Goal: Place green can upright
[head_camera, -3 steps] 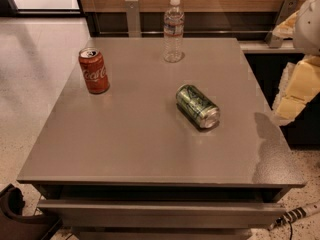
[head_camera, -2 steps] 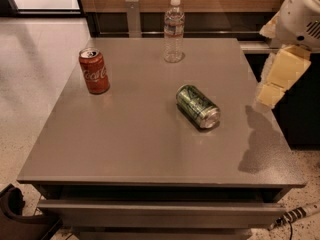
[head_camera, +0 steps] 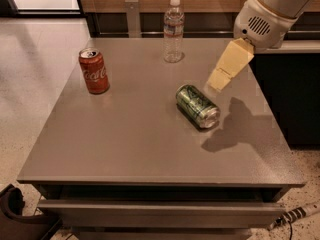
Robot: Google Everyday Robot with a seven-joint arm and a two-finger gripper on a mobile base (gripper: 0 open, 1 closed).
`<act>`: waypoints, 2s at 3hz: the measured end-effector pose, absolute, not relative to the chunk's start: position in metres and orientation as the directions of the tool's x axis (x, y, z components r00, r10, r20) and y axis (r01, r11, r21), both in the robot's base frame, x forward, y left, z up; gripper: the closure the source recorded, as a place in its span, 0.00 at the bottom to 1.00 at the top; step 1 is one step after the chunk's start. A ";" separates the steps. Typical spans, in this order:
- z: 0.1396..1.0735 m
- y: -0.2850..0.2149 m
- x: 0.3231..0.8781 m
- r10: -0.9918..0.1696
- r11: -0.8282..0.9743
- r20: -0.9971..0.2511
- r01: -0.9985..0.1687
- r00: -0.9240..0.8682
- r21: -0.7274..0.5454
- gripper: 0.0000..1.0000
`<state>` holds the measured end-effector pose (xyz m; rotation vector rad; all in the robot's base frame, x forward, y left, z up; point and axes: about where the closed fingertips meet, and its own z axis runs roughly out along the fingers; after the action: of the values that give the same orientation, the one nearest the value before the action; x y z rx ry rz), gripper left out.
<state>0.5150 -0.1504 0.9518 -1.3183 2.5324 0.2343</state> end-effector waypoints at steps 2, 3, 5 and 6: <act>0.921 -0.132 0.541 -0.563 0.807 -0.167 -0.582 -0.809 0.099 0.00; 0.904 -0.131 0.544 -0.478 0.869 -0.090 -0.485 -0.874 0.100 0.00; 0.881 -0.128 0.537 -0.472 0.876 -0.076 -0.477 -0.879 0.077 0.00; 0.869 -0.114 0.538 -0.556 0.826 -0.118 -0.563 -0.822 0.023 0.00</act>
Offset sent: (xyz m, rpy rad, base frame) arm 0.0233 0.0184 -0.0455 -0.1076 0.2888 -0.4897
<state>0.5379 -0.1145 0.8691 -0.8911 2.8998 0.0866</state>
